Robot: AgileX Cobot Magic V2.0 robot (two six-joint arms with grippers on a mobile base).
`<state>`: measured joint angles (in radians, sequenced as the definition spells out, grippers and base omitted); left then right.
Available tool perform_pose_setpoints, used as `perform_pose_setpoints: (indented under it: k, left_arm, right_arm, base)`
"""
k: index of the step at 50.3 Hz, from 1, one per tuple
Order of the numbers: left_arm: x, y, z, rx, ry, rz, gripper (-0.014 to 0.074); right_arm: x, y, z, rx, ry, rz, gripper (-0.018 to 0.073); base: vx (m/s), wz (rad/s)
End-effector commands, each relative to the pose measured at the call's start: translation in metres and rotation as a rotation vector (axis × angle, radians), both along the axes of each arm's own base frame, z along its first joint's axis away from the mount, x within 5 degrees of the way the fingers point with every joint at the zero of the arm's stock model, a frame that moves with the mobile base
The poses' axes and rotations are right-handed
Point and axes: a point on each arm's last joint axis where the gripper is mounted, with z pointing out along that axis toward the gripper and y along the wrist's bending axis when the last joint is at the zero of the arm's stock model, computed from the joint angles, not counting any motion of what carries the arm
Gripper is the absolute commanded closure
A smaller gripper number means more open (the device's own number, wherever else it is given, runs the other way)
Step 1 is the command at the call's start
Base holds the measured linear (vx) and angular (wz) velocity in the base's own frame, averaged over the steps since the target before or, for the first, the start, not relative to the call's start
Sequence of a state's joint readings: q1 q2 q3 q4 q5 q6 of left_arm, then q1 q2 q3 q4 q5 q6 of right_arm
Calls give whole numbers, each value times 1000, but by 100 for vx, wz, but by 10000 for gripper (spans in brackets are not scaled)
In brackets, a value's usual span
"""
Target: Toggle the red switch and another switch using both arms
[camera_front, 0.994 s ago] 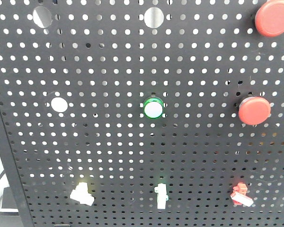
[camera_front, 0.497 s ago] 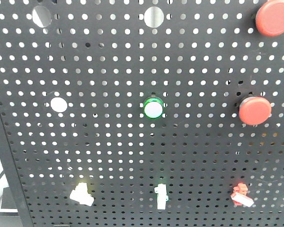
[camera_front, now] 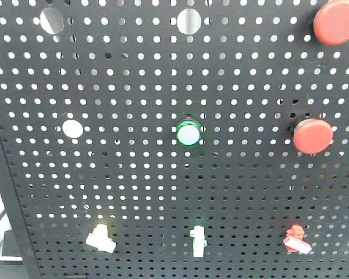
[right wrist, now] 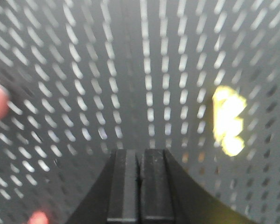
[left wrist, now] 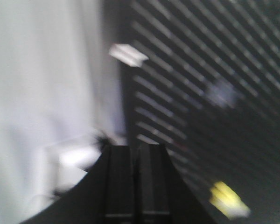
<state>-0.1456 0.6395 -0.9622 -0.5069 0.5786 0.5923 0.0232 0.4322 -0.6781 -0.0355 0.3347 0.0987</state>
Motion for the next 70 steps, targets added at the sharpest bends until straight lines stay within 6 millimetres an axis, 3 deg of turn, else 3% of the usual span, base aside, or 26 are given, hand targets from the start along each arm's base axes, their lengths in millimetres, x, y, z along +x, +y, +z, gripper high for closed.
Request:
perform_pose_setpoints:
  k: [1, 6, 18, 26, 31, 43, 58, 70]
  left_arm:
    - [6, -24, 5, 30, -2, -276, 594]
    - [17, -41, -1, -2, 45, -479, 594]
    - [49, -48, -16, -24, 144, -487, 594]
    - [68, -49, -44, -37, 209, -464, 594]
    - [73, -48, -55, -64, 201, -423, 594]
    - [74, -49, -55, -86, 183, -432, 594]
    - [95, -60, -74, -112, 288, -467, 594]
    - [103, -64, -77, -110, 283, -417, 594]
  right_arm:
    - [9, 0, 14, -24, -42, -6, 566]
    - [13, 0, 12, -18, -24, -5, 566]
    - [14, 0, 12, -18, -23, -5, 566]
    - [14, 0, 12, -20, -23, -6, 566]
    - [14, 0, 12, -31, -23, -9, 566]
    - [14, -1, 12, -34, -23, -10, 566]
    - [14, -1, 12, -34, -23, -10, 566]
    - [14, -1, 12, -36, -23, -10, 566]
  base:
    - [0, 0]
    - [0, 0]
    - [0, 0]
    - [0, 0]
    - [0, 0]
    - [0, 0]
    - [0, 0]
    - [0, 0]
